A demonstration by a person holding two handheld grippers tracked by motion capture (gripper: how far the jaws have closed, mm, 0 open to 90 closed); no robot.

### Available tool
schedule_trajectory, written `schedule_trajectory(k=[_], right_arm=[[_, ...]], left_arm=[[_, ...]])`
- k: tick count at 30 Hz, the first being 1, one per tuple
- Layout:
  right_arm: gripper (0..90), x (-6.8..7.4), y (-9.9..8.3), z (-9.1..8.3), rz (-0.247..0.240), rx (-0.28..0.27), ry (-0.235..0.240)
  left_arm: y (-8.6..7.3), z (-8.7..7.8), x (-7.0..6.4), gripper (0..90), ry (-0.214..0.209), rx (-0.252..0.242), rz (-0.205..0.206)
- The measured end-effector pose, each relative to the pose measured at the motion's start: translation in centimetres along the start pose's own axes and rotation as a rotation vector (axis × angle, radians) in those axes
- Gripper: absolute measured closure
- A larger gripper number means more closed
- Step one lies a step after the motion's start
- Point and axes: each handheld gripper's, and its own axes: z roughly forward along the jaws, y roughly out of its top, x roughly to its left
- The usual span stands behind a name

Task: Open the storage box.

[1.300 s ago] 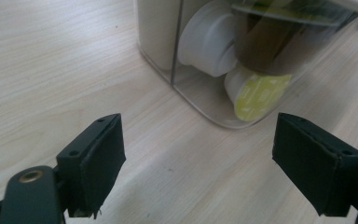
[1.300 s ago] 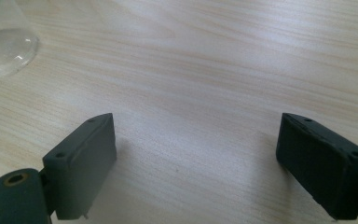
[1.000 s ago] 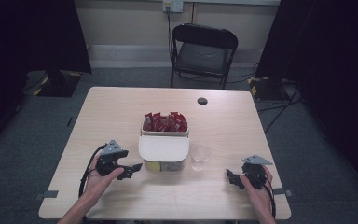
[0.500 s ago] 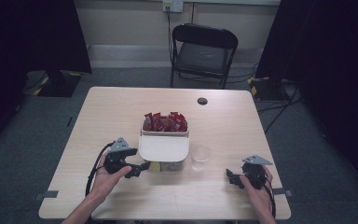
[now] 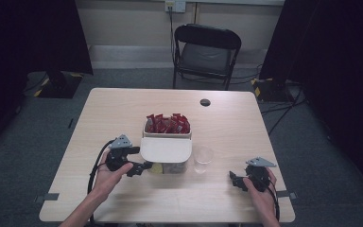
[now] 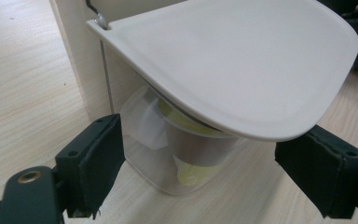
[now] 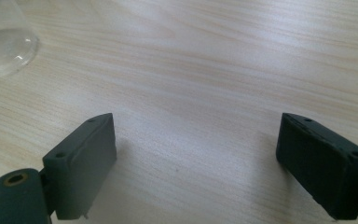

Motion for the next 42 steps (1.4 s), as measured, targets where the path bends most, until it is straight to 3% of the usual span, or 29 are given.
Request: schedule_trajectory(k=[16,42], right_arm=[[11.4,0.0,0.0,0.0,0.0,0.0,0.0],[11.4,0.0,0.0,0.0,0.0,0.0,0.0]], left_arm=[[1.0,-1.0,0.7,15.7,0.016,-0.03,-0.026],[2.6,-1.7,1.1,16.7,0.016,-0.065,-0.024]])
